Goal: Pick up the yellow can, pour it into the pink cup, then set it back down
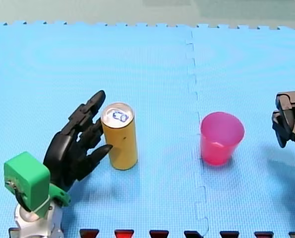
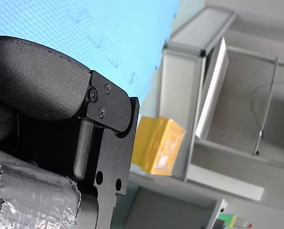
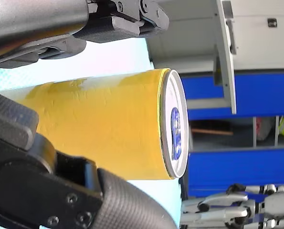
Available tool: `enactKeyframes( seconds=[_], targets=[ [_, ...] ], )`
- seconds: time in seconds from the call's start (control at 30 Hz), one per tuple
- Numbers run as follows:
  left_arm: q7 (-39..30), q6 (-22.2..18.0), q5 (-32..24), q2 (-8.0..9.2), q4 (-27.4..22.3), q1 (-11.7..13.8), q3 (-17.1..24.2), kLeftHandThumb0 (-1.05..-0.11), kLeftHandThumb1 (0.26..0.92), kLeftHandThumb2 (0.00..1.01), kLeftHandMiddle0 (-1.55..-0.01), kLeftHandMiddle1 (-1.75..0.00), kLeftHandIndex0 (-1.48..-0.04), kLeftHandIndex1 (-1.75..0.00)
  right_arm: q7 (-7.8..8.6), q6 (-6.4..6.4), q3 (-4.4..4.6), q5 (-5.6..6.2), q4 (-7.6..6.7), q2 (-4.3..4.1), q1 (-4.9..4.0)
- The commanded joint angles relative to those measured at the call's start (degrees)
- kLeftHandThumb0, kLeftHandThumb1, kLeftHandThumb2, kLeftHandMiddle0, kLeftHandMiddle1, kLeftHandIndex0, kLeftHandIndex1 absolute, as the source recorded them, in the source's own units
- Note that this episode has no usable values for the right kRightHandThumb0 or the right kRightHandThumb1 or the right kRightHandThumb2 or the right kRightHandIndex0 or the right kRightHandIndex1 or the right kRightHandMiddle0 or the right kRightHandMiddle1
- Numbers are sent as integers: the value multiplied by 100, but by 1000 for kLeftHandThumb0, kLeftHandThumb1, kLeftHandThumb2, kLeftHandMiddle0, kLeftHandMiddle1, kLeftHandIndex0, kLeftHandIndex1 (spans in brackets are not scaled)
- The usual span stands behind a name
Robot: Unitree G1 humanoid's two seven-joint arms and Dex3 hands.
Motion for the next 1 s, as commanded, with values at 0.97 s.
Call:
enactKeyframes(
  seconds=[0.97],
  targets=[
    [-383, 558, -479, 33, -101, -44, 231, -1048, 745, 24, -212, 0, -251, -1, 152, 73, -96, 82, 71, -171, -43]
  ],
)
